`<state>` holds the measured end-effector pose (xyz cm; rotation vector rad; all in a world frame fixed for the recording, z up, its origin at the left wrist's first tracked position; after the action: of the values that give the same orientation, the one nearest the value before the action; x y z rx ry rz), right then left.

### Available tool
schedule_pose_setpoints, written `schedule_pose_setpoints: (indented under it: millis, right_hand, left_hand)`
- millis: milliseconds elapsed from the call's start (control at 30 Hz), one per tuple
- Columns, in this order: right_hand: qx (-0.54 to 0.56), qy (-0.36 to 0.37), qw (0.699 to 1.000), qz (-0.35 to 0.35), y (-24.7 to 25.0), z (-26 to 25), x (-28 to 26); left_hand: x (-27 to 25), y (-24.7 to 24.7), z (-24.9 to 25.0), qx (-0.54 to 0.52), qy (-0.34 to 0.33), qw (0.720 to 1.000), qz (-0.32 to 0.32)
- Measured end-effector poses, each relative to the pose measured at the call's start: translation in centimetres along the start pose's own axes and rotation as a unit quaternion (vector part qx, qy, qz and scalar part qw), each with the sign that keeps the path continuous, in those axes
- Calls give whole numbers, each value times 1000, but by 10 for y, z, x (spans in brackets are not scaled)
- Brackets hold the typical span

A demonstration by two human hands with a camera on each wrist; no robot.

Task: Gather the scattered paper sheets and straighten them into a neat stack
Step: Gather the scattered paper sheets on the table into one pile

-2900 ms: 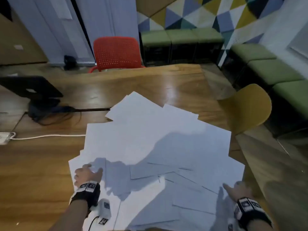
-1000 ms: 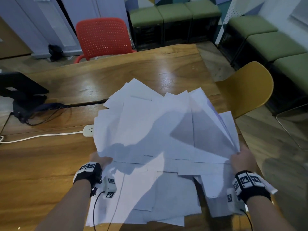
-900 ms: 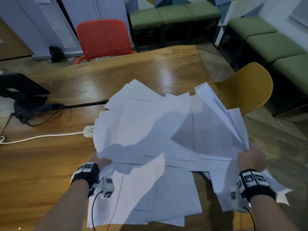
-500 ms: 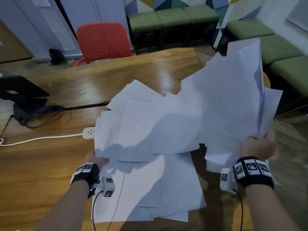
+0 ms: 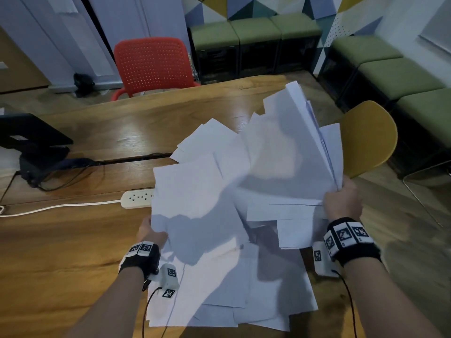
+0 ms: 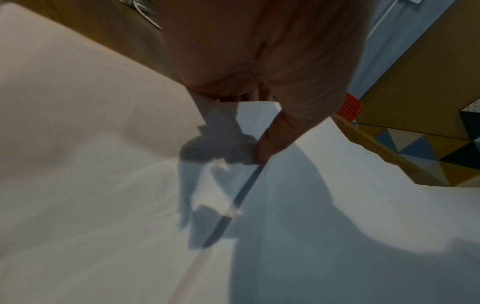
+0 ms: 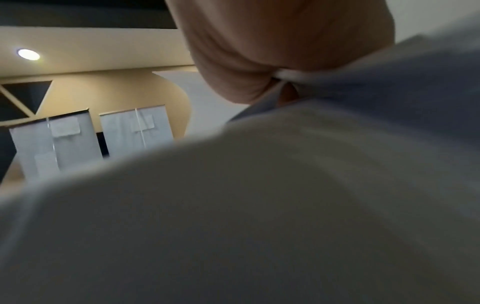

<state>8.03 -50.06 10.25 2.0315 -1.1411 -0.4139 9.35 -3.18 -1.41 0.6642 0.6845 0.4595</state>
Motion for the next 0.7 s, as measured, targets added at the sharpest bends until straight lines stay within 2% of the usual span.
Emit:
schedule_pose_setpoints:
  millis: [200, 367, 500, 600, 700]
  right_hand:
    - [86, 9, 996, 21, 21, -32, 5]
    - [177, 24, 984, -9, 35, -56, 1]
    - [262, -8, 965, -22, 37, -66, 0]
    - [258, -20, 965, -52, 28, -68, 0]
    - [205, -37, 974, -88, 4, -51, -3]
  left_hand:
    - [11, 4, -12, -47, 22, 998, -26]
    - [11, -1, -12, -84, 40, 994, -59]
    - [19, -6, -11, -100, 65, 991, -68]
    - [23, -11, -13, -136, 112, 982, -69]
    - [25, -14, -14, -186, 150, 967, -89]
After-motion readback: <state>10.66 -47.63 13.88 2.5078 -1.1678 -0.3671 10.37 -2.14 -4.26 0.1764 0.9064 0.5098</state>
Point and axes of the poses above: each hand's wrist, its own x-axis towards the middle knuckle, its own y-axis out of the back of the hand, z = x × y, the point moved 5 cm from there along x, towards the middle knuckle, and after that the axes turned 10 degrees about z, right-handed, at the moved point
